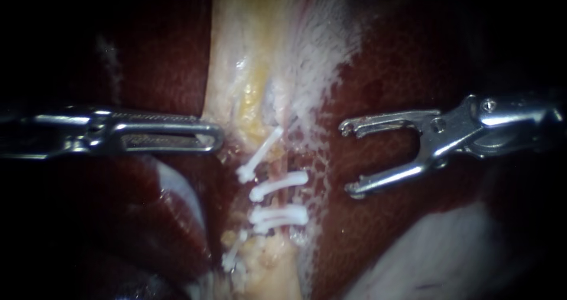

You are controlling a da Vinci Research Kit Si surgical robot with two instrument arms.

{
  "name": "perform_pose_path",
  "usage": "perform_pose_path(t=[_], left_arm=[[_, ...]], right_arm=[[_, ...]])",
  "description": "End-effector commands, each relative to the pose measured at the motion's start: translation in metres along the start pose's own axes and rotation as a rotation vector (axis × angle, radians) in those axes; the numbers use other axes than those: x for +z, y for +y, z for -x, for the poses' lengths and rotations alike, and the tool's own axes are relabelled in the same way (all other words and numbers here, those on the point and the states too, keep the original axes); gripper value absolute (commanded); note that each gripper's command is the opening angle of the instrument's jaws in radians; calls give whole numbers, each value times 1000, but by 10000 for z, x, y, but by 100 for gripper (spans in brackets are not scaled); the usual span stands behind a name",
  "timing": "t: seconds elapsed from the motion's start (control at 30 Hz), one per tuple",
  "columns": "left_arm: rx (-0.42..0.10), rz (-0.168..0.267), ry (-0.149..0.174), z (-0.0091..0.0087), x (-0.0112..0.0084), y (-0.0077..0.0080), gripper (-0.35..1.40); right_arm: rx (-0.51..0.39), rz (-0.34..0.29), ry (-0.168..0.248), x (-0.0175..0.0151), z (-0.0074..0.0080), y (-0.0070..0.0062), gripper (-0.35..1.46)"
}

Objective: Going back third clip right tube

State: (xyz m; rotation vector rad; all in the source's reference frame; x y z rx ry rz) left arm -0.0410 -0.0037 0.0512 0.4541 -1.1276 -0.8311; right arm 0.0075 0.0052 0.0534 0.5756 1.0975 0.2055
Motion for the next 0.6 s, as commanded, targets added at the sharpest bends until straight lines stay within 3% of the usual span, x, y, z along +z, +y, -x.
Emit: perform_pose_path(t=[0.03,0.6], left_arm=[[1,-3,1,0,0,-1,-35],[1,-4,1,1,-1,-1,-35]], right_arm=[[0,0,0,0,0,0,60],[0,-6,0,0,-1,-2,60]])
